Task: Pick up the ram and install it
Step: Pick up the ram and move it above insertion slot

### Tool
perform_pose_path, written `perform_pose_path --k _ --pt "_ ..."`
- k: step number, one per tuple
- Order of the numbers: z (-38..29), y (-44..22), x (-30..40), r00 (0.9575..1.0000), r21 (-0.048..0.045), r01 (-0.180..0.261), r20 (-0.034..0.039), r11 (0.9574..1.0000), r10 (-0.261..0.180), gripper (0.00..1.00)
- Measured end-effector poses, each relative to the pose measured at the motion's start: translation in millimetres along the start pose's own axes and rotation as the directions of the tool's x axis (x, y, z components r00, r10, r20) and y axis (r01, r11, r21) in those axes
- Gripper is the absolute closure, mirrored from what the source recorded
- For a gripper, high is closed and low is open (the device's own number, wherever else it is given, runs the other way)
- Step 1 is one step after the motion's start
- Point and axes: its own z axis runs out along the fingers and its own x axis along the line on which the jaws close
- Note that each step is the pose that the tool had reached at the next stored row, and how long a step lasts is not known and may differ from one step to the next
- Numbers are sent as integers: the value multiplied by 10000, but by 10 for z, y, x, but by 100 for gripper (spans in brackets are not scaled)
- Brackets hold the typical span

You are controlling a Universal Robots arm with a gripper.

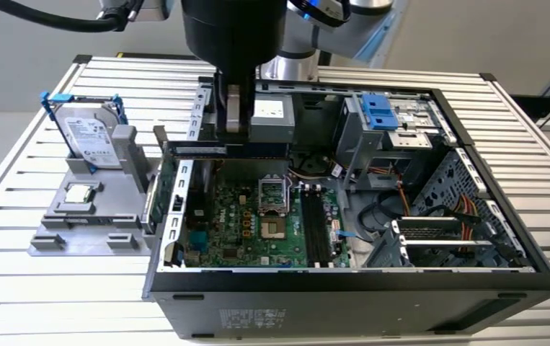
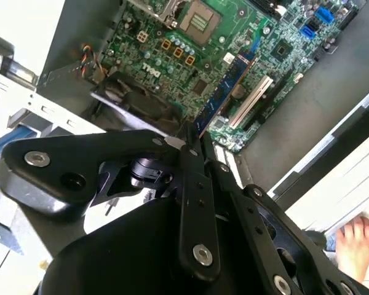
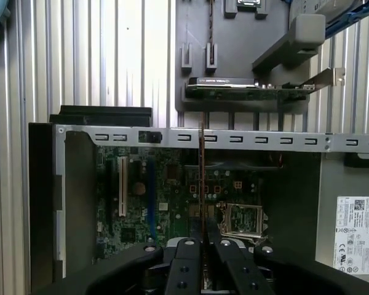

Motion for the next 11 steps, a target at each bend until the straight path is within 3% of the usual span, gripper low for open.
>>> perform_pose_path --k 11 --pt "-2 -238 0 10000 0 0 0 10000 0 100"
